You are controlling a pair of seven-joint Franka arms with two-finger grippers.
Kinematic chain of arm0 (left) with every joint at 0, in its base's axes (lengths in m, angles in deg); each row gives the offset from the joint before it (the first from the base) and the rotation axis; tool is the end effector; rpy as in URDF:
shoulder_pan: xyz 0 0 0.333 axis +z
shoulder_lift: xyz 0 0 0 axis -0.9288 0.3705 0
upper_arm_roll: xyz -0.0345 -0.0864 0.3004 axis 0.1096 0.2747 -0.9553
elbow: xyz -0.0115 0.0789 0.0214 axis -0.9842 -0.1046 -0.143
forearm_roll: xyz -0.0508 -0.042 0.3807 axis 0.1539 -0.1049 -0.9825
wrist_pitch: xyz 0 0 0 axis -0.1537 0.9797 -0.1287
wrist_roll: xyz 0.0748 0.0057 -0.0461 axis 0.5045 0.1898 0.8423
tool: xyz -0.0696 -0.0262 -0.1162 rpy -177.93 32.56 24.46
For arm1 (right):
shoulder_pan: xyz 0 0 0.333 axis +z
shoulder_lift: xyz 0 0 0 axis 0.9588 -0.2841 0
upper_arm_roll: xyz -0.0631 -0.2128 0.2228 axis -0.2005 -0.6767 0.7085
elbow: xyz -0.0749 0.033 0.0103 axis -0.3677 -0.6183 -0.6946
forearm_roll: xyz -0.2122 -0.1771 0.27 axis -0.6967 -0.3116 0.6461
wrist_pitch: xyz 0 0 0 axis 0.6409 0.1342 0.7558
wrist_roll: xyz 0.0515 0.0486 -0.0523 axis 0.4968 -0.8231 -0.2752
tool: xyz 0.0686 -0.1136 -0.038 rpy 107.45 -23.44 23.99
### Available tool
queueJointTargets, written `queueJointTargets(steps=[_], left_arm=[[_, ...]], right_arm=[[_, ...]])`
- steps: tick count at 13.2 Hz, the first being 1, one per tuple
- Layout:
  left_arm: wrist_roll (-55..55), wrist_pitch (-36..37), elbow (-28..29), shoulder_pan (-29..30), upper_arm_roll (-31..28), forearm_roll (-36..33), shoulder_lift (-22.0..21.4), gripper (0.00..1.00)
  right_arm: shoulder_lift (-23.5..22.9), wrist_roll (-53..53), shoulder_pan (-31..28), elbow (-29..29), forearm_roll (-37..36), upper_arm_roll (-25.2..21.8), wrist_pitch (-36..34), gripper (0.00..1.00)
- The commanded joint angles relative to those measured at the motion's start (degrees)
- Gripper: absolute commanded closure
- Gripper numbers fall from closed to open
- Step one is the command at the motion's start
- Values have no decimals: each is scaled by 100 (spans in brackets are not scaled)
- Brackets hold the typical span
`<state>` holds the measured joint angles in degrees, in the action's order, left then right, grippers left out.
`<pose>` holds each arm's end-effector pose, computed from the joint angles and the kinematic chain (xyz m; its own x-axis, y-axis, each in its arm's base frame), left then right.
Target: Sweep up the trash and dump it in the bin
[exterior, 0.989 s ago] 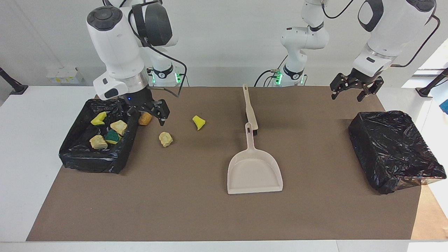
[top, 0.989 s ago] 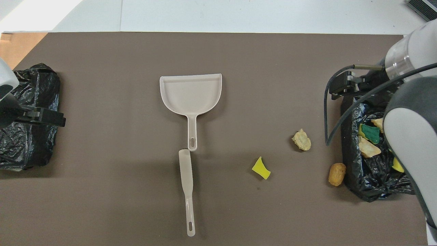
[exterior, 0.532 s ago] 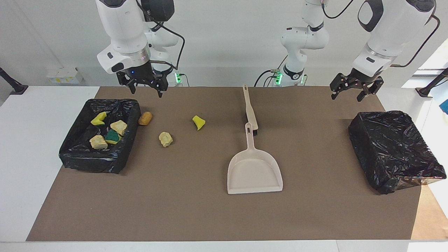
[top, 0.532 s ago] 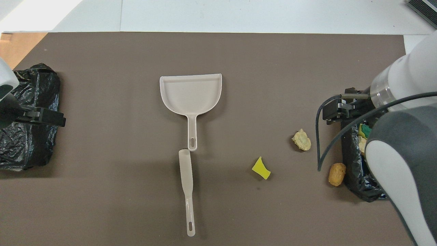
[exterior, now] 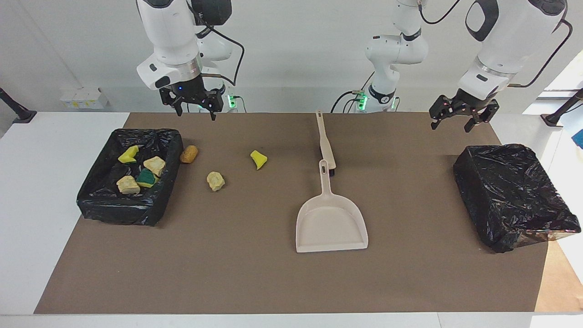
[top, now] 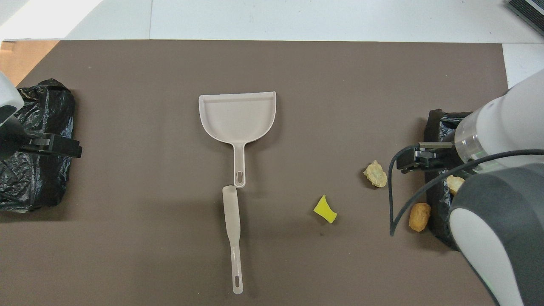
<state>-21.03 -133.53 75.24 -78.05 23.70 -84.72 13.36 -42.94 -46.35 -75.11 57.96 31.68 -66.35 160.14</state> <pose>0.5302 -0.0445 0.5743 0.9890 -0.1474 0.0085 -0.1476 -0.9886 0.0305 0.5131 0.1075 0.5713 0.9915 -0.0801 -0.1022 -0.0750 -0.9958 0.0525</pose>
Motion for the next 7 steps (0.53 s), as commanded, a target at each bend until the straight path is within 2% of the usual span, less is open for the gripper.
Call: queueJointTargets(steps=[1, 4, 7], left_arm=[[-15, 44, 67, -40, -33, 42, -73, 0], [-15, 44, 67, -40, -33, 42, -73, 0], [-24, 53, 67, -40, -33, 42, -73, 0]], right_arm=[[174, -474, -103, 256, 282, 15, 171, 0], [166, -143, 529, 387, 282, 68, 397, 0], [61, 1069, 1442, 616, 291, 68, 837, 0]])
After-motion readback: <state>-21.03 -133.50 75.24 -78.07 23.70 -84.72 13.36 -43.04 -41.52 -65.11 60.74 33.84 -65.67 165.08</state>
